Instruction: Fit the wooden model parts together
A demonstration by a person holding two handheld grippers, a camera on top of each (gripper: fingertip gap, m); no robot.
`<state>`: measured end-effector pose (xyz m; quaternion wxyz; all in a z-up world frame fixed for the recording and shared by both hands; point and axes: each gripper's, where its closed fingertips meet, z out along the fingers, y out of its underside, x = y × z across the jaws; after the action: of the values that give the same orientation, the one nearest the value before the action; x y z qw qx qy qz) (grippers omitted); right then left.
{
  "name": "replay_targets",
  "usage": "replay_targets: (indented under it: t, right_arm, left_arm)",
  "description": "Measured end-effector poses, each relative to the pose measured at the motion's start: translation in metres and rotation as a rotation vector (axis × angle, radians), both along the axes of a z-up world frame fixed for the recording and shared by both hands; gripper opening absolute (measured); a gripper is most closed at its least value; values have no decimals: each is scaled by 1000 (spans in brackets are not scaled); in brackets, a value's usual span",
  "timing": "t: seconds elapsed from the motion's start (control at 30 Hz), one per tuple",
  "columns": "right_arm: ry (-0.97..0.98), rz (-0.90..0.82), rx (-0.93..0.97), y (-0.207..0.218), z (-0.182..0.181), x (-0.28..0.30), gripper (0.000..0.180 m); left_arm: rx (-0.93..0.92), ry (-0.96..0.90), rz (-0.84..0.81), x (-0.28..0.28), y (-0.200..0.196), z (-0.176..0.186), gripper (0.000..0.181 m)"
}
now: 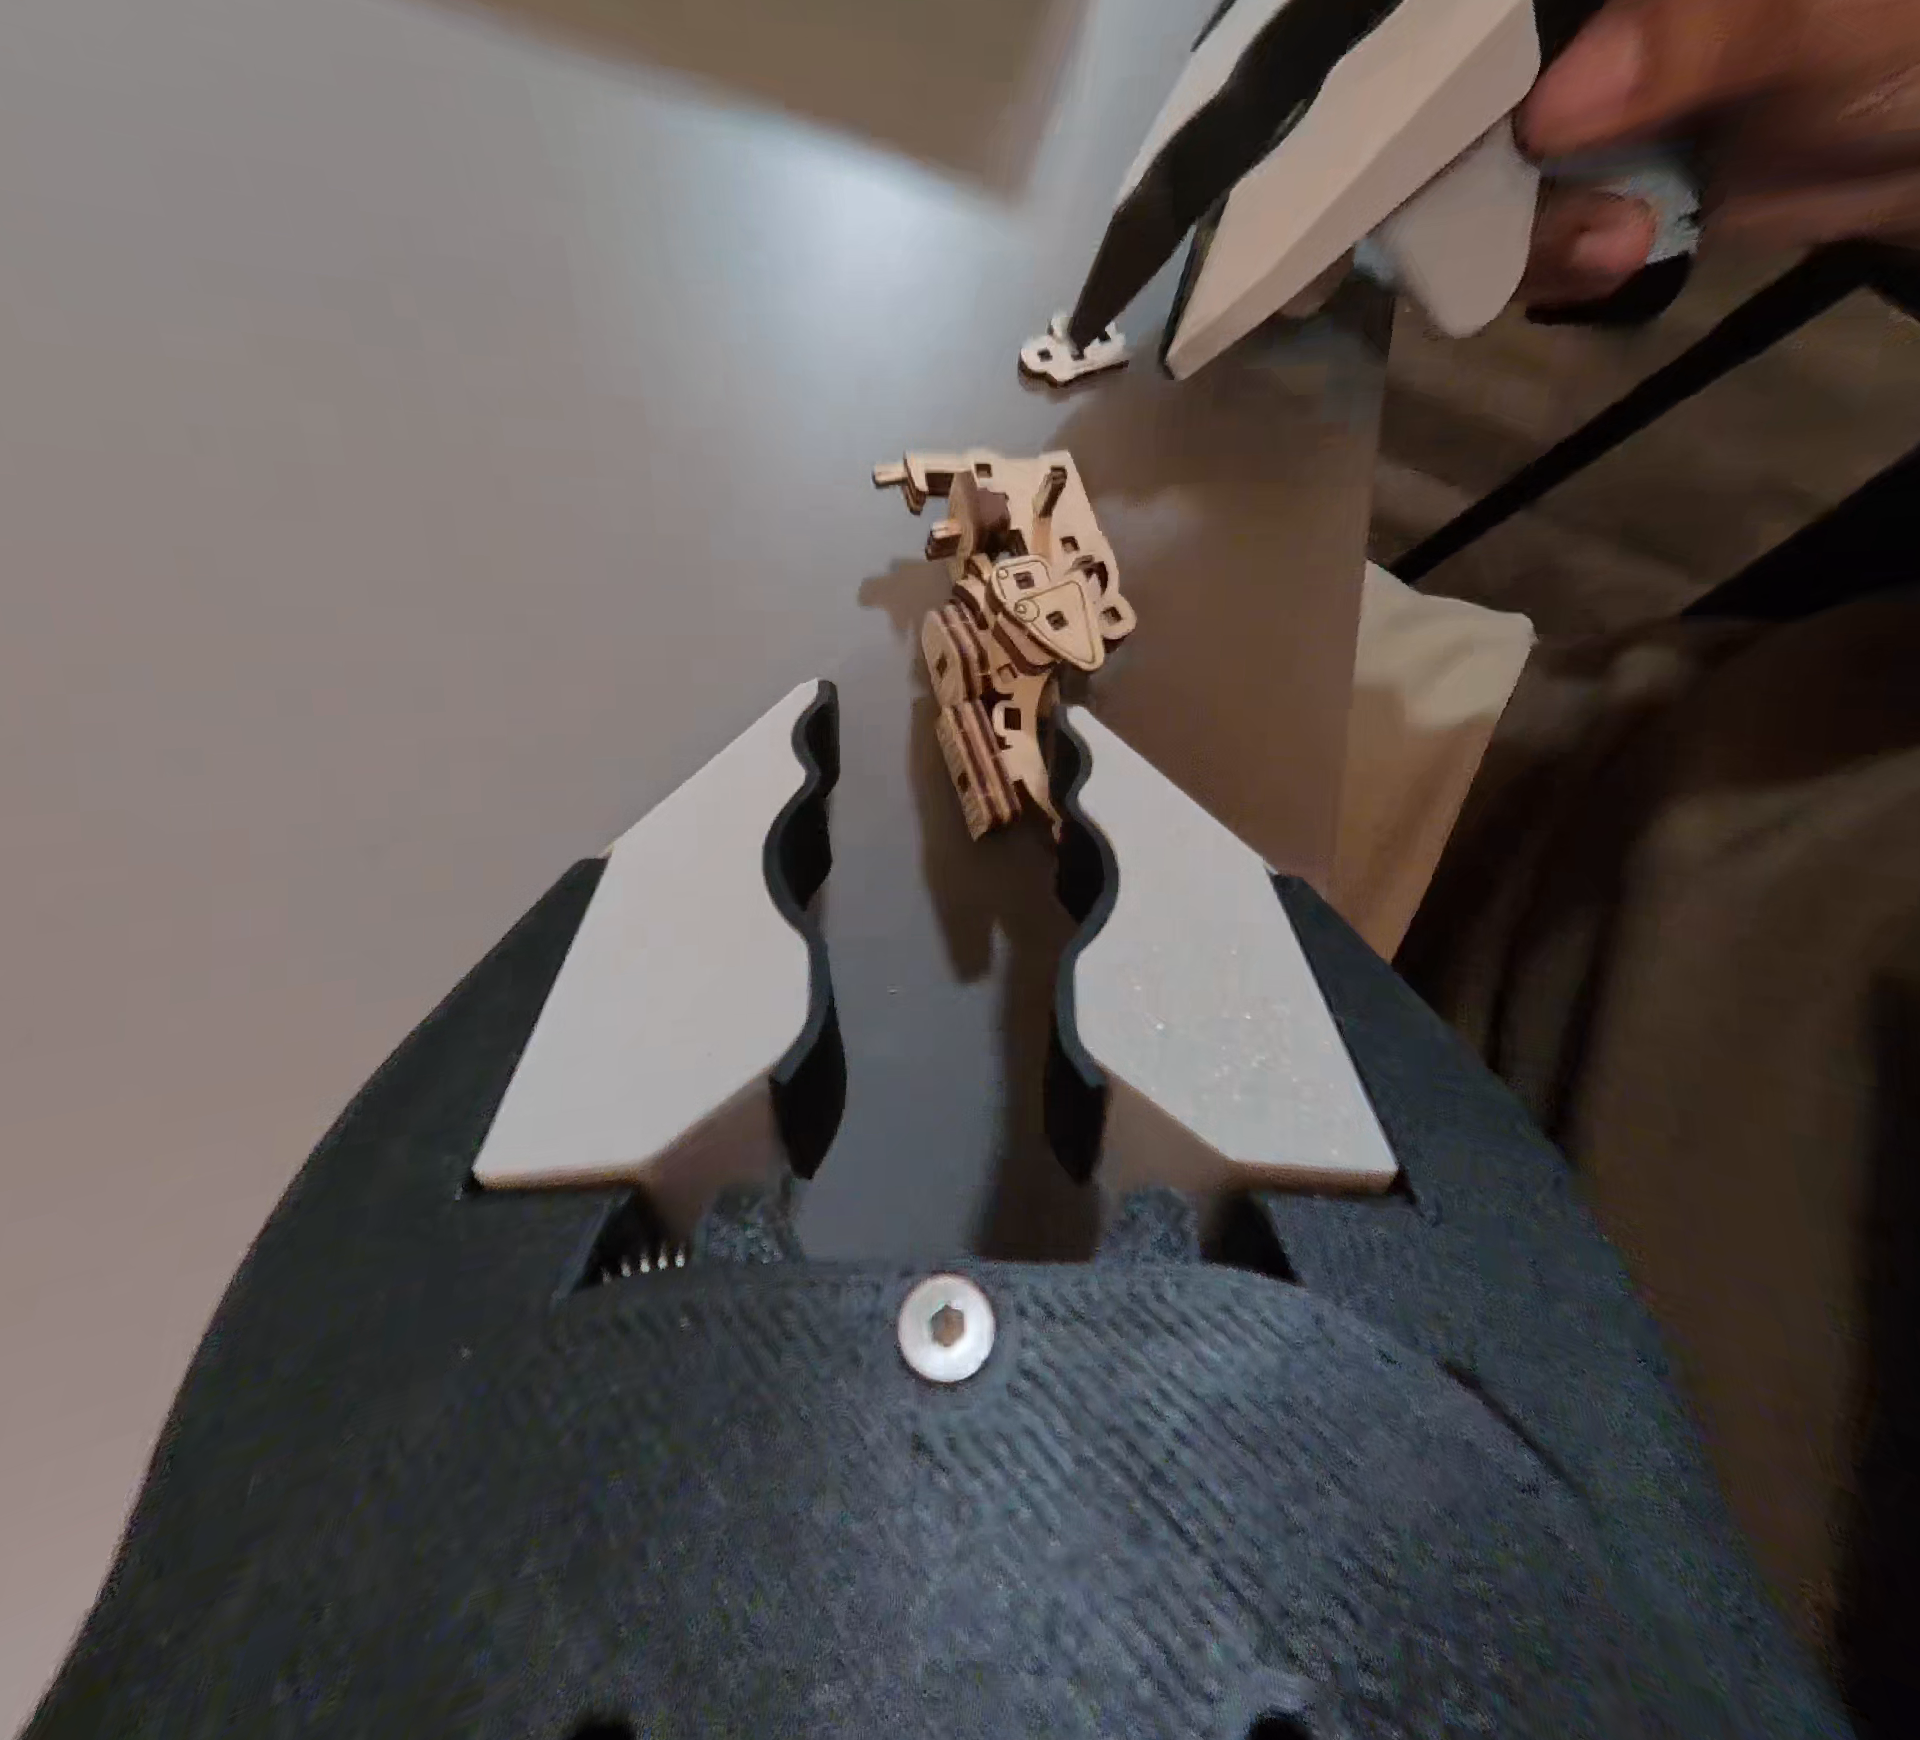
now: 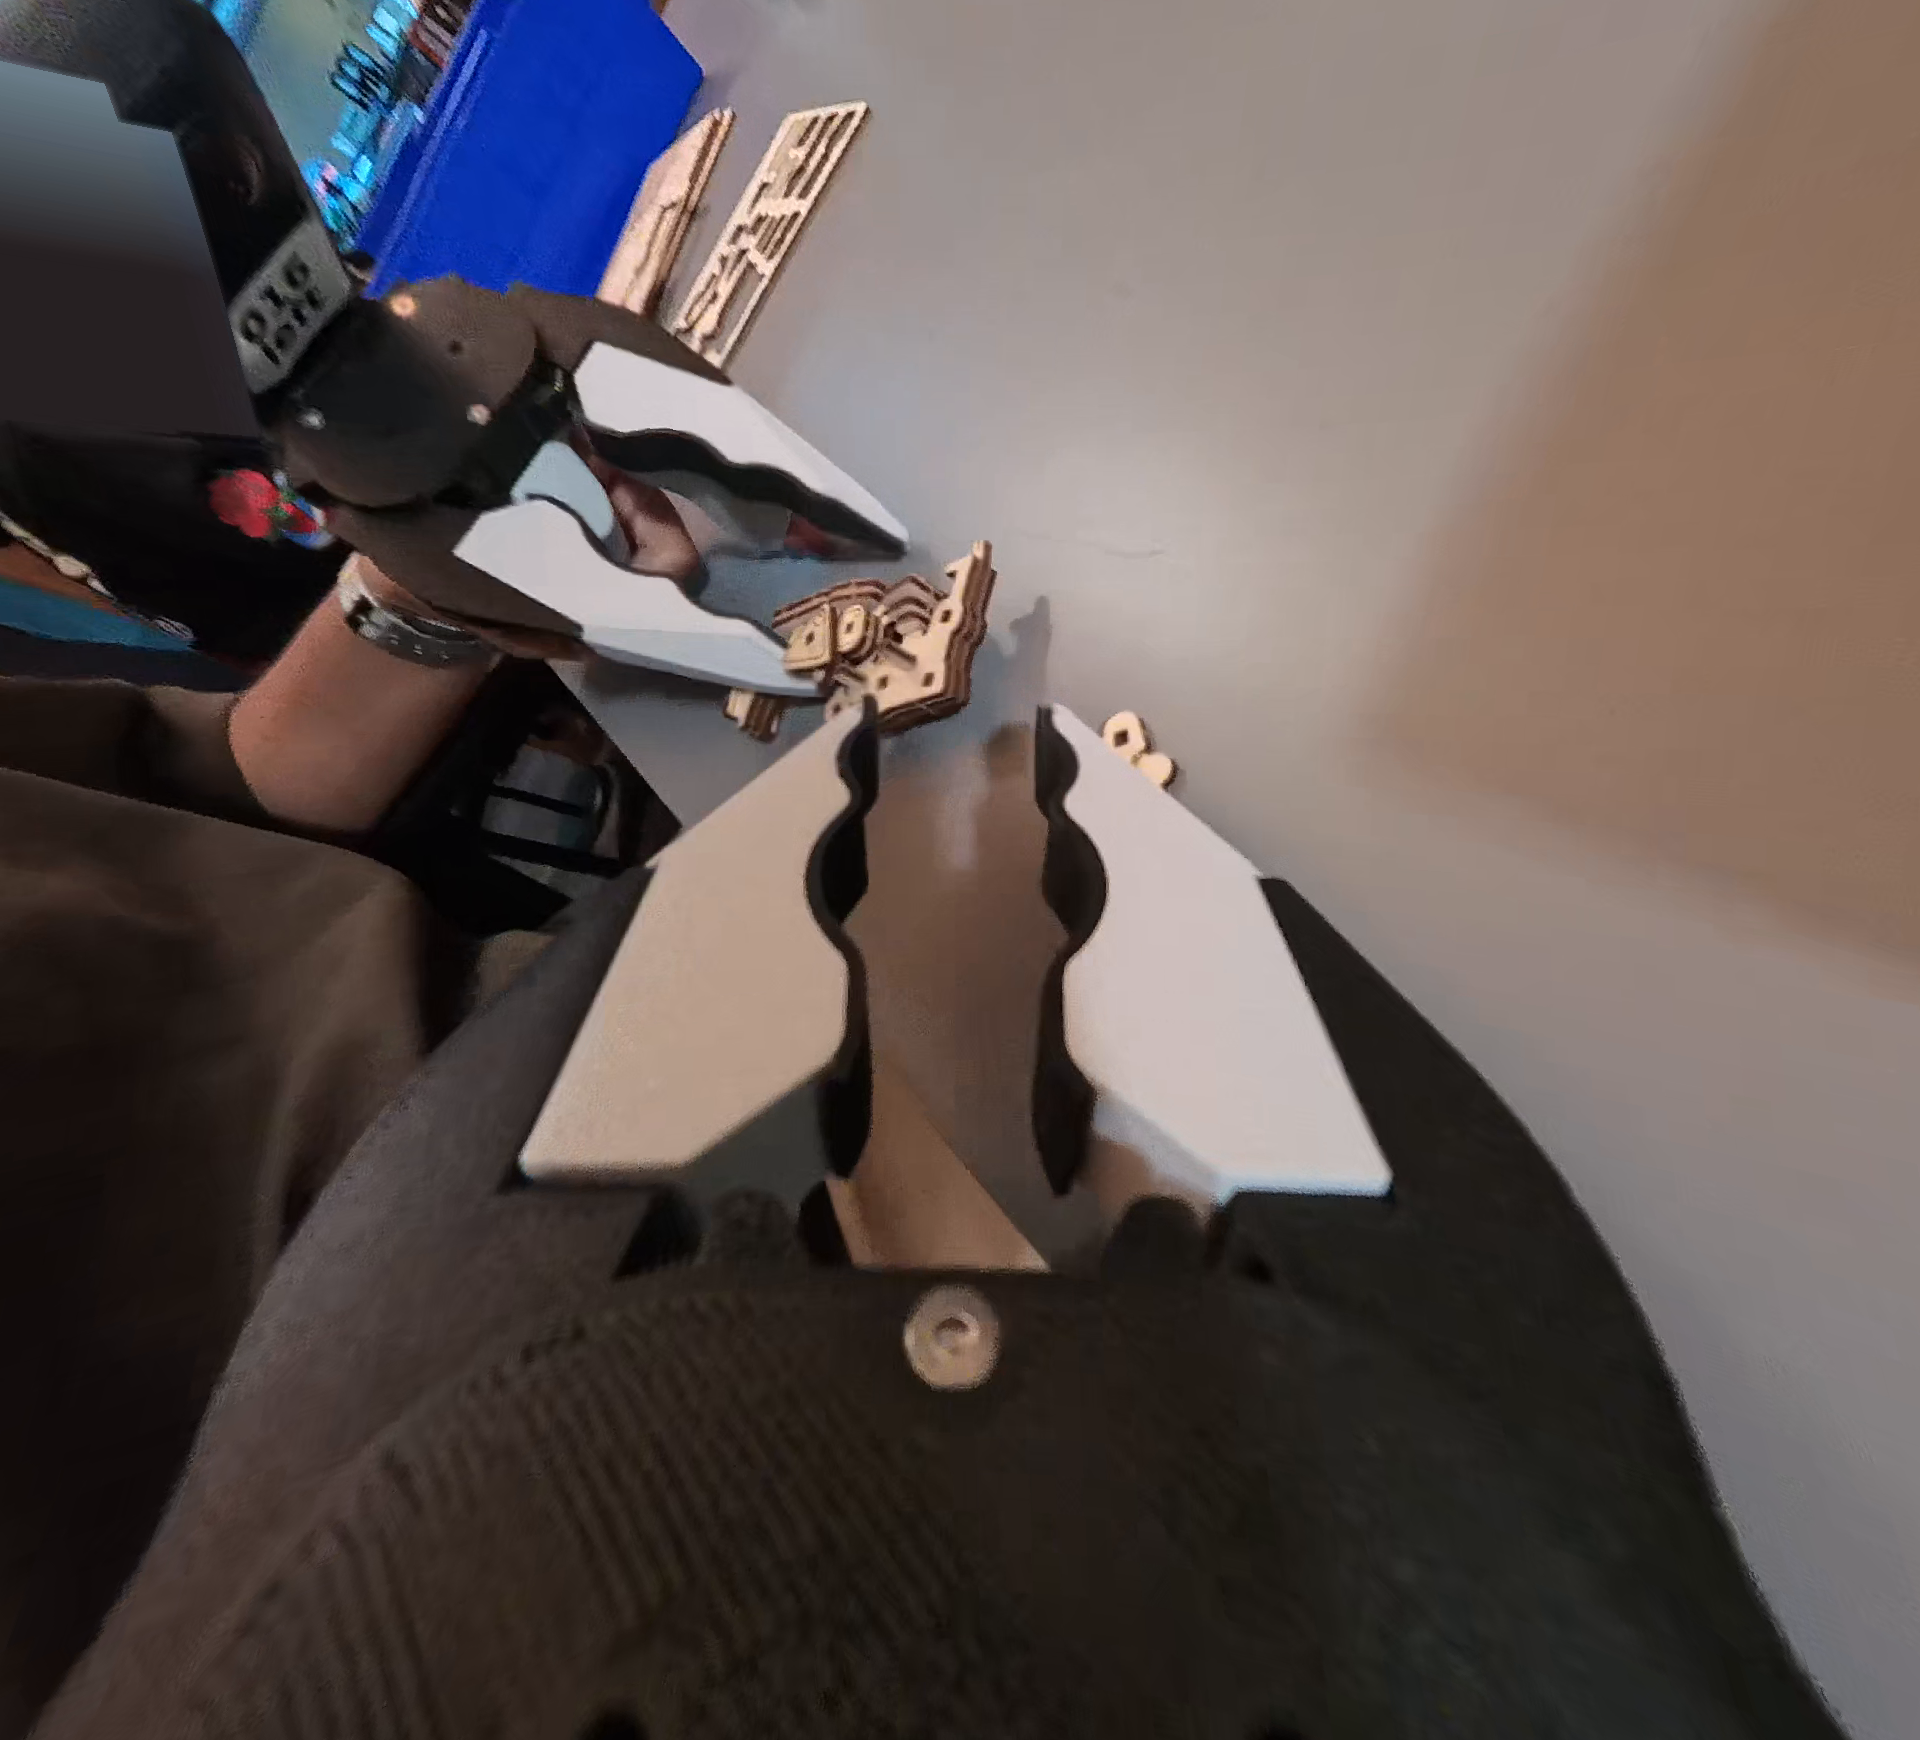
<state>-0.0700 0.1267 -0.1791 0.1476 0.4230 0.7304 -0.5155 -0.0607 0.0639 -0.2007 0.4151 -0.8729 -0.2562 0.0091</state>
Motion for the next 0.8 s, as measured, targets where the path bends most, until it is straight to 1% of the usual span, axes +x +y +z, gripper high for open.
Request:
replay_targets:
  t: [0.1, 0.23, 0.37, 0.53, 0.6, 0.7, 0.8]
  right_arm:
    - [20, 41, 63, -6, -8, 3, 31]
    - [88, 108, 123, -17, -11, 9, 34]
    - [125, 177, 153, -27, -13, 18, 34]
    - [119, 252, 125, -36, -10, 33, 23]
    - [115, 245, 121, -35, -9, 33, 23]
    - [112, 184, 160, -24, -14, 22, 24]
    - [85, 100, 104, -16, -7, 10, 25]
  left_arm:
    - [60, -55, -1, 3, 4, 4, 35]
    - [118, -109, 11, 4, 2, 8, 21]
    - [96, -117, -4, 8, 3, 4, 17]
    - [50, -85, 0, 8, 4, 0, 16]
    - [46, -80, 1, 8, 4, 0, 16]
    - [44, -75, 1, 8, 4, 0, 16]
    - [57, -71, -1, 8, 4, 2, 16]
